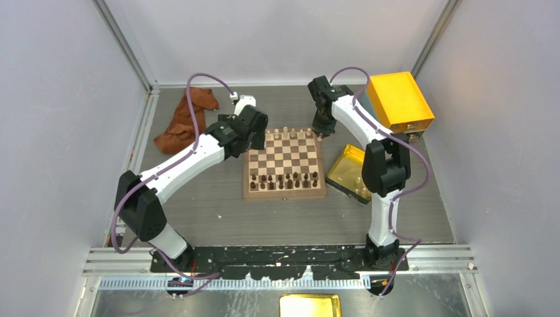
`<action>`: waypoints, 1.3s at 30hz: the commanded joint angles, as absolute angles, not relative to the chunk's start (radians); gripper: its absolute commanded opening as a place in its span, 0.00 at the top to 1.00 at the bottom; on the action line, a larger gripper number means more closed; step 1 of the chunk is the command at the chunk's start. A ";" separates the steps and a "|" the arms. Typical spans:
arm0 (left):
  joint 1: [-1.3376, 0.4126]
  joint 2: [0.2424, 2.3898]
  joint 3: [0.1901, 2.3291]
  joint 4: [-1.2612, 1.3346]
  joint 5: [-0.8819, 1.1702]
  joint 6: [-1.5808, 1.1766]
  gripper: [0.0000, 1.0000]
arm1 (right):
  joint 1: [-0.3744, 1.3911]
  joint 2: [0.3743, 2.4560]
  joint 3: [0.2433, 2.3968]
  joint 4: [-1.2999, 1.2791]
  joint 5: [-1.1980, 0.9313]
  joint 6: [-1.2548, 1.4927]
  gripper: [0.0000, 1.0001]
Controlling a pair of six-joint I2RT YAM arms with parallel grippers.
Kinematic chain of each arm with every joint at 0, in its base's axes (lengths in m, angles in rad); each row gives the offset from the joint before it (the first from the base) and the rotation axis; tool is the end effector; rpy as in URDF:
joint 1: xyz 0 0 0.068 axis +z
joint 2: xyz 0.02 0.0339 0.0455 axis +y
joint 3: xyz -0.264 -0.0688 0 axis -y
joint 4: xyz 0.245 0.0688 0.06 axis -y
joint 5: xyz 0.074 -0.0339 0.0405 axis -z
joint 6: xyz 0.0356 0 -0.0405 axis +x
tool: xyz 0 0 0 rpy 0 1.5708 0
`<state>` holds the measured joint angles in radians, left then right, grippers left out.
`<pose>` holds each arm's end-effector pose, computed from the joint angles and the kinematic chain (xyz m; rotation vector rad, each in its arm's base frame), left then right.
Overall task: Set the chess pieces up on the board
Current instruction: Place the chess piece on the chessboard.
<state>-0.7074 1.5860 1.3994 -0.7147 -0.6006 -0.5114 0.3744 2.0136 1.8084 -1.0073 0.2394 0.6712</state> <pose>0.2715 -0.2057 0.3099 -0.0212 2.2773 0.1241 0.3970 0.1469 0.2592 0.4597 2.6750 -0.0374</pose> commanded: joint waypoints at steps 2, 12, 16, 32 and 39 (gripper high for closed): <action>-0.712 1.543 1.394 -0.683 -0.607 -0.505 0.03 | 0.386 2.031 1.845 -1.018 0.208 0.660 0.99; -0.712 1.546 1.394 -0.680 -0.607 -0.505 0.03 | 0.397 2.086 1.861 -0.990 0.198 0.660 0.99; -0.712 1.544 1.392 -0.681 -0.610 -0.505 0.03 | 0.402 2.107 1.872 -0.983 0.197 0.660 0.99; -0.713 1.537 1.383 -0.681 -0.612 -0.501 0.03 | 0.420 2.173 1.935 -0.973 0.197 0.661 0.99; -0.712 1.536 1.378 -0.677 -0.611 -0.501 0.03 | 0.421 2.187 1.949 -0.965 0.197 0.660 0.99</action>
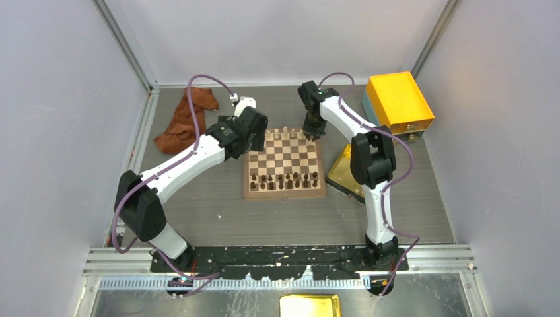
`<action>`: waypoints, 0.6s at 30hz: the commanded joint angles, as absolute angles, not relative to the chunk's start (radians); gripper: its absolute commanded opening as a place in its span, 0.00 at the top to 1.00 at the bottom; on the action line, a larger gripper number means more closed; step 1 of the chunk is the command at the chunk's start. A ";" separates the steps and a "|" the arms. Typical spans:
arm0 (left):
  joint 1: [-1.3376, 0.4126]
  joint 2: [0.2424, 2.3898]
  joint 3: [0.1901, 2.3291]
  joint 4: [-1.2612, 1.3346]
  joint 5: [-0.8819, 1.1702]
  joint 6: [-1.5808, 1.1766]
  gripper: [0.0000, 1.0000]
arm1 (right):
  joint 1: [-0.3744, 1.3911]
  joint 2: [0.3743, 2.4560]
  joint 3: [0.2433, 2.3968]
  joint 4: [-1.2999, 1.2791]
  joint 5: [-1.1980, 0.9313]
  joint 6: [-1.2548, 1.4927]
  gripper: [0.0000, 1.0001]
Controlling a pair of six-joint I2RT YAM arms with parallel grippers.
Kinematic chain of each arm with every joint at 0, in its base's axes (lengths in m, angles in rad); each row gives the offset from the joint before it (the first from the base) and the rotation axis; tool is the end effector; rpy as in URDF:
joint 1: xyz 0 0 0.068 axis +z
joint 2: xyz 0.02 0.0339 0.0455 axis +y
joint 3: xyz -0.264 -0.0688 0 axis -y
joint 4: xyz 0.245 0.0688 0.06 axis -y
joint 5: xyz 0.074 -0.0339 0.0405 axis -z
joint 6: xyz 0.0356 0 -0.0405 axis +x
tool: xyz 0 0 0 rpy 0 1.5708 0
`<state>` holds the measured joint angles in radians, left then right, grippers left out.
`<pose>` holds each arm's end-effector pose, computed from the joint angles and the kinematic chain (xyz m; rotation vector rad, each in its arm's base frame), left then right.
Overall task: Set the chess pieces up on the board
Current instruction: Place the chess piece on the chessboard.
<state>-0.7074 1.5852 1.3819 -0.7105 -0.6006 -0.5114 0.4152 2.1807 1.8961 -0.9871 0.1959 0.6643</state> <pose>0.2707 -0.2050 0.3049 -0.0164 2.2862 0.1338 0.4194 0.1773 0.2146 0.3870 2.7589 -0.0191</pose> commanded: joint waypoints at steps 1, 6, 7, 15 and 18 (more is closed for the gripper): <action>-0.712 1.536 1.378 -0.678 -0.611 -0.502 0.03 | 0.423 2.189 1.952 -0.965 0.198 0.658 0.99; -0.712 1.536 1.378 -0.678 -0.611 -0.502 0.03 | 0.423 2.197 1.953 -0.961 0.201 0.654 0.99; -0.712 1.537 1.376 -0.678 -0.611 -0.502 0.03 | 0.422 2.198 1.954 -0.959 0.202 0.652 0.99; -0.712 1.534 1.371 -0.675 -0.612 -0.502 0.03 | 0.422 2.203 1.942 -0.946 0.215 0.641 0.99; -0.712 1.532 1.369 -0.673 -0.614 -0.500 0.03 | 0.423 2.203 1.937 -0.942 0.220 0.640 0.99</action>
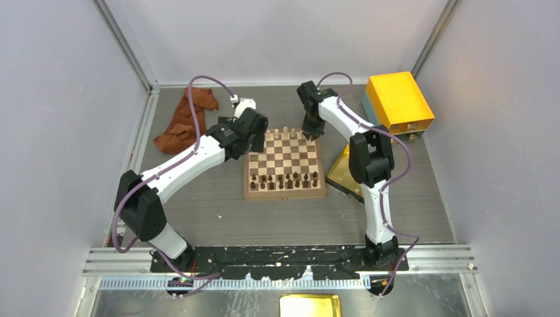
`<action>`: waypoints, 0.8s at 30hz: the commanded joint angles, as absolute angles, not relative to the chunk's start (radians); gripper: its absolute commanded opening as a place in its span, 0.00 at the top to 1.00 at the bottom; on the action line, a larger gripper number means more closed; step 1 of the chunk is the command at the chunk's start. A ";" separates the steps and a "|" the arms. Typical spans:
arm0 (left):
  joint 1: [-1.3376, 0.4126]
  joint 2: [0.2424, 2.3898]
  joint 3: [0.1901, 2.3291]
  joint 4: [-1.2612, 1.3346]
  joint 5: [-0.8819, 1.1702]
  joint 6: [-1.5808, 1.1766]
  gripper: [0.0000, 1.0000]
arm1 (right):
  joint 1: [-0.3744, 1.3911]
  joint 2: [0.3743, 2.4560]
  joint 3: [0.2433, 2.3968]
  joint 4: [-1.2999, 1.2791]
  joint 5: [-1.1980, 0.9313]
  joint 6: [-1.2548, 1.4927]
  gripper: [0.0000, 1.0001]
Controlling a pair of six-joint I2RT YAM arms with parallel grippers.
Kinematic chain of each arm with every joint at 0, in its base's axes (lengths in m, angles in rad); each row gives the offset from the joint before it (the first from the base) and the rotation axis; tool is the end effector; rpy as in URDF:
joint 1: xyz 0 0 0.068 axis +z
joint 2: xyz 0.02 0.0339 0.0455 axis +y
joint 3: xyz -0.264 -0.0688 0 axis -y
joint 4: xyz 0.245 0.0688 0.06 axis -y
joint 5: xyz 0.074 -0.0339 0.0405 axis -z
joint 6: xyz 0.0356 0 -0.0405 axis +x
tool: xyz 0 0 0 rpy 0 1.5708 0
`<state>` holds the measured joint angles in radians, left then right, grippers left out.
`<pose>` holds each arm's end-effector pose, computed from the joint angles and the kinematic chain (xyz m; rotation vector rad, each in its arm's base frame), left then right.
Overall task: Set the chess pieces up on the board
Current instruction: Place the chess piece on the chessboard.
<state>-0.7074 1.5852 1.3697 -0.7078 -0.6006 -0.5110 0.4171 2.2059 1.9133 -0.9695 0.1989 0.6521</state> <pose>0.2702 -0.2046 0.3012 -0.0122 2.2930 0.1413 0.4249 0.1806 0.2091 0.3682 2.7517 -0.0183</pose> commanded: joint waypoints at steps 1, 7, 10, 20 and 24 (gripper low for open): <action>-0.712 1.533 1.368 -0.673 -0.614 -0.499 0.03 | 0.422 2.202 1.935 -0.941 0.223 0.641 0.99; -0.712 1.533 1.367 -0.672 -0.614 -0.499 0.03 | 0.424 2.203 1.930 -0.936 0.223 0.637 0.94; -0.712 1.533 1.365 -0.672 -0.614 -0.498 0.03 | 0.425 2.200 1.923 -0.934 0.225 0.635 0.90; -0.712 1.529 1.359 -0.669 -0.612 -0.502 0.02 | 0.426 2.192 1.901 -0.930 0.225 0.633 0.75; -0.712 1.524 1.356 -0.669 -0.611 -0.506 0.02 | 0.426 2.188 1.893 -0.929 0.225 0.634 0.72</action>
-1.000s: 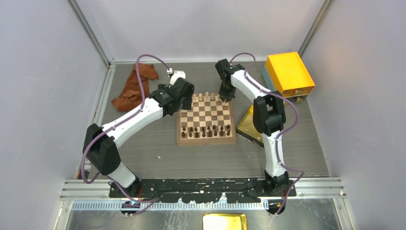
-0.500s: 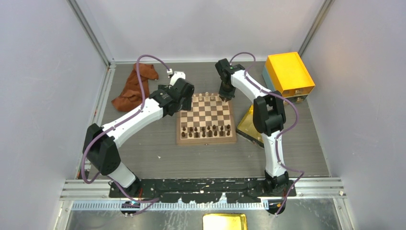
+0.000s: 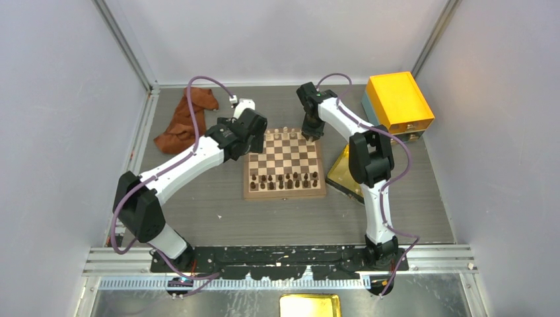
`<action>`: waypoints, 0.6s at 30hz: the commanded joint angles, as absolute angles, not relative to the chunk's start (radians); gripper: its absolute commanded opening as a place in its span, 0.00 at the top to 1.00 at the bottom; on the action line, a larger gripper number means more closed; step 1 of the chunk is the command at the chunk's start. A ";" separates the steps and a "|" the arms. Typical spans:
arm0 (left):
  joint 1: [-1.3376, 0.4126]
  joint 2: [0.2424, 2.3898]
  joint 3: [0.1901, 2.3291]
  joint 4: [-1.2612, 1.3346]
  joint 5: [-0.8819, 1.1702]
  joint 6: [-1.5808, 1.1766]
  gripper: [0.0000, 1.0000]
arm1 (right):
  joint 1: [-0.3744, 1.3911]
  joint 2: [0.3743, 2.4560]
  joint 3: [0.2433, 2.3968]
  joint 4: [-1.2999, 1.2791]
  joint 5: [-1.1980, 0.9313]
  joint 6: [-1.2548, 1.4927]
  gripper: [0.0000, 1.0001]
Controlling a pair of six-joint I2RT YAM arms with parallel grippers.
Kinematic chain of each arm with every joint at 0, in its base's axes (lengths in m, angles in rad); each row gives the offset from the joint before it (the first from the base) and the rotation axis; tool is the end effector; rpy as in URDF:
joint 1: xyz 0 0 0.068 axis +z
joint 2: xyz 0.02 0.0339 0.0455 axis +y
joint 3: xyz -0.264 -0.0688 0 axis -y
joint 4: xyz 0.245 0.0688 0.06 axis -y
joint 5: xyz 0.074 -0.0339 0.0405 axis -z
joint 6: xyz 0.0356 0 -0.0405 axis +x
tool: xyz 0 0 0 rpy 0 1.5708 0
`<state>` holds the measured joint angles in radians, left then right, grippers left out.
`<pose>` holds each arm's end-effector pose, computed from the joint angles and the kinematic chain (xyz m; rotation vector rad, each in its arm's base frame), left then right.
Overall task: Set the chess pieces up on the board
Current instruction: Place the chess piece on the chessboard.
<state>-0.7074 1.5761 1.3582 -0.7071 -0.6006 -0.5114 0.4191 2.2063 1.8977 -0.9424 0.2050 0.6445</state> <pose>0.2683 -0.2029 0.3006 -0.0120 2.2942 0.1424 0.4255 0.1816 0.2054 0.3563 2.7408 -0.0190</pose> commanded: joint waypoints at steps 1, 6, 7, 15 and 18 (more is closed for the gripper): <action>-0.712 1.524 1.355 -0.670 -0.611 -0.507 0.02 | 0.425 2.187 1.892 -0.929 0.225 0.634 0.72; -0.712 1.518 1.348 -0.667 -0.612 -0.511 0.02 | 0.427 2.178 1.888 -0.925 0.224 0.633 0.71; -0.712 1.517 1.347 -0.667 -0.612 -0.511 0.02 | 0.428 2.176 1.888 -0.924 0.224 0.632 0.70; -0.712 1.514 1.345 -0.664 -0.611 -0.512 0.01 | 0.429 2.166 1.882 -0.915 0.222 0.621 0.65; -0.713 1.514 1.345 -0.662 -0.611 -0.514 0.01 | 0.429 2.157 1.882 -0.910 0.225 0.613 0.62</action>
<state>-0.7074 1.5551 1.3457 -0.7029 -0.6006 -0.5121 0.4217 2.2063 1.8805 -0.9379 0.2047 0.6327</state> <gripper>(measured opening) 0.986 0.364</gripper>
